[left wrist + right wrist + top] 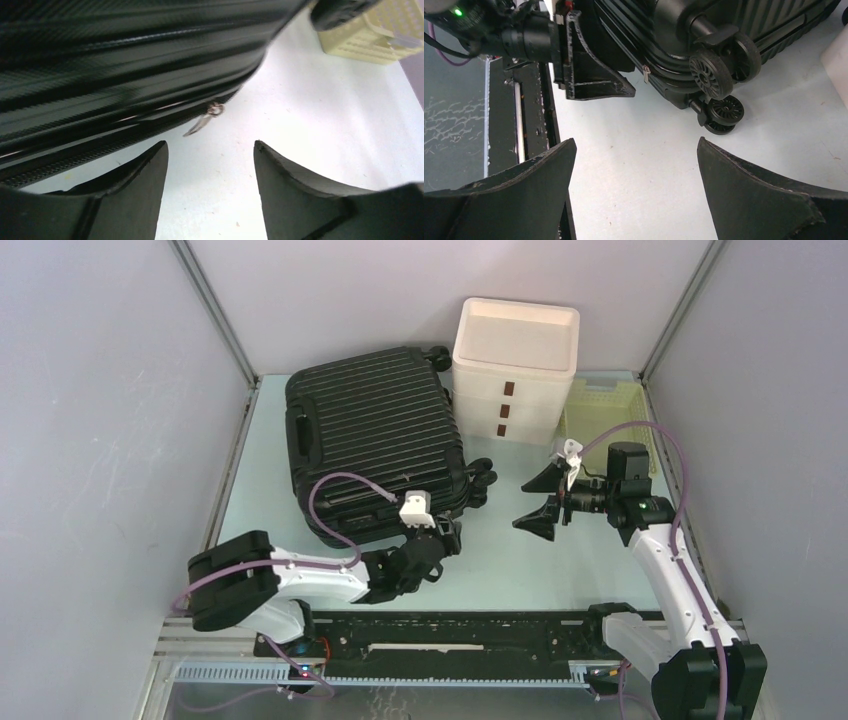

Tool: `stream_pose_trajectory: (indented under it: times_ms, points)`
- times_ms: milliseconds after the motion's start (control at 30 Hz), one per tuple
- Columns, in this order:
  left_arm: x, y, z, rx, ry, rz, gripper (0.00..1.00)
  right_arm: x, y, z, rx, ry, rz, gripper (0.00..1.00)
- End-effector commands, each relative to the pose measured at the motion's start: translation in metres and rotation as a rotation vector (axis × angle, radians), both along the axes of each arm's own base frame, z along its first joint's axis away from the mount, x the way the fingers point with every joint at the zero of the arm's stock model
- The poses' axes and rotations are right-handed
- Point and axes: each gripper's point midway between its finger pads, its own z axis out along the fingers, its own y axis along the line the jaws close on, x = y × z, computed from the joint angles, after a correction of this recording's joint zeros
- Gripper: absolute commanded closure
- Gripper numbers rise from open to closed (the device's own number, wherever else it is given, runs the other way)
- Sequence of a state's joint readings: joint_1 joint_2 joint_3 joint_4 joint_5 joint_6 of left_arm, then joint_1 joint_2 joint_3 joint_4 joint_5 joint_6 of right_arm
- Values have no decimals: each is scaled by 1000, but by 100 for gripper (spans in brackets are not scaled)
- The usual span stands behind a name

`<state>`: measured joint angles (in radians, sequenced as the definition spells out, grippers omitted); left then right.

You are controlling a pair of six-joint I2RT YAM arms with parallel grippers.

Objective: Open, take out, and arrange the luggage
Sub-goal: Grab the zipper of the luggage.

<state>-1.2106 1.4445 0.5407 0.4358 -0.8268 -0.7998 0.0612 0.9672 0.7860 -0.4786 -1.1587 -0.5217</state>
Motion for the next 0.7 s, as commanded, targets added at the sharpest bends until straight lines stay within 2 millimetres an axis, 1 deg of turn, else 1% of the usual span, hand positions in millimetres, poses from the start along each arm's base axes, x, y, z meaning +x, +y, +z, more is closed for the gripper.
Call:
stream_pose_trajectory:
  times_ms: [0, 67, 100, 233, 333, 467, 533, 600, 667]
  points:
    - [-12, -12, 25, 0, -39, -121, 21, -9, 5, 1, 3, -50, 82, 0]
    - [-16, -2, 22, -7, -12, -112, 3, -15, 7, -2, 16, -68, 119, 0]
    - [-20, 2, 20, -15, -4, -125, 1, -18, 7, -4, 18, -82, 133, 0]
    - [-30, 15, 22, -113, 27, -124, 0, -18, 8, -4, 26, -82, 137, 0]
    - [-32, 19, 25, -156, 59, -112, 1, -16, 7, -4, 23, -68, 121, 0]
    - [-29, 23, 25, -145, 142, -19, 10, -13, 6, -4, 21, -63, 108, 0]
    - [-25, 24, 23, -127, 179, 47, 26, -12, 4, -4, 19, -63, 99, 0]
    - [-21, 27, 17, -78, 203, 109, 34, -11, 3, -5, 17, -62, 91, 0]
    - [-15, 26, 11, -20, 201, 142, 41, -10, 3, -5, 15, -62, 88, 0]
